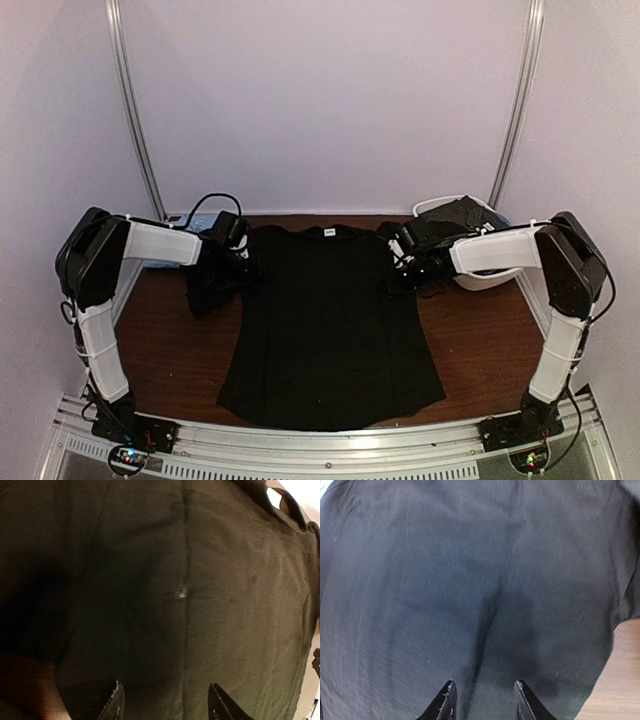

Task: Fold and stack the long sleeve shirts
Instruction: Flatten out the crumpled shirt at the center of the board.

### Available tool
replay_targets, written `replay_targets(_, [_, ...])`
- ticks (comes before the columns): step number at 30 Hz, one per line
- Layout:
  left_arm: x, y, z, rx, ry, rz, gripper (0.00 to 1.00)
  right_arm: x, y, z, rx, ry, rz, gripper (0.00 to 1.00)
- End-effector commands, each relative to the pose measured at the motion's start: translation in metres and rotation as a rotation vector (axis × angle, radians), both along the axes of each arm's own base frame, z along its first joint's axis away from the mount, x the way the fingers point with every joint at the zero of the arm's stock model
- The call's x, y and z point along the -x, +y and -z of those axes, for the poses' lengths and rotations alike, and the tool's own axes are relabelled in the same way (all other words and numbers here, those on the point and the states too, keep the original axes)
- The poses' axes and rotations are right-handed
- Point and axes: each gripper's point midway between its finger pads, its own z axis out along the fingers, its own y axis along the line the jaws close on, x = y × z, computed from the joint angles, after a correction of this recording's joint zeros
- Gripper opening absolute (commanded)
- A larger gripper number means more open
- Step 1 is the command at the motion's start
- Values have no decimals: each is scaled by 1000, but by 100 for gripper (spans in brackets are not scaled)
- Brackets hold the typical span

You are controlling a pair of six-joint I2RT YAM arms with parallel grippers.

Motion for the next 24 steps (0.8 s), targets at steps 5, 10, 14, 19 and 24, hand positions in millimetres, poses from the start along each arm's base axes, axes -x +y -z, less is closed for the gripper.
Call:
replay_targets(5, [8, 42, 34, -124, 41, -94, 58, 30, -5, 33, 17, 64, -11, 38])
replay_targets(10, [18, 66, 45, -201, 67, -115, 58, 46, -12, 42, 48, 86, -10, 38])
replay_targets(14, [24, 84, 48, -267, 83, -136, 58, 58, -17, 45, 73, 98, -12, 37])
replay_targets(19, [34, 98, 45, -294, 91, -143, 58, 81, -8, 47, 56, 125, -33, 37])
replay_targets(24, [42, 105, 40, -314, 93, -140, 57, 108, 3, 55, 53, 159, -62, 37])
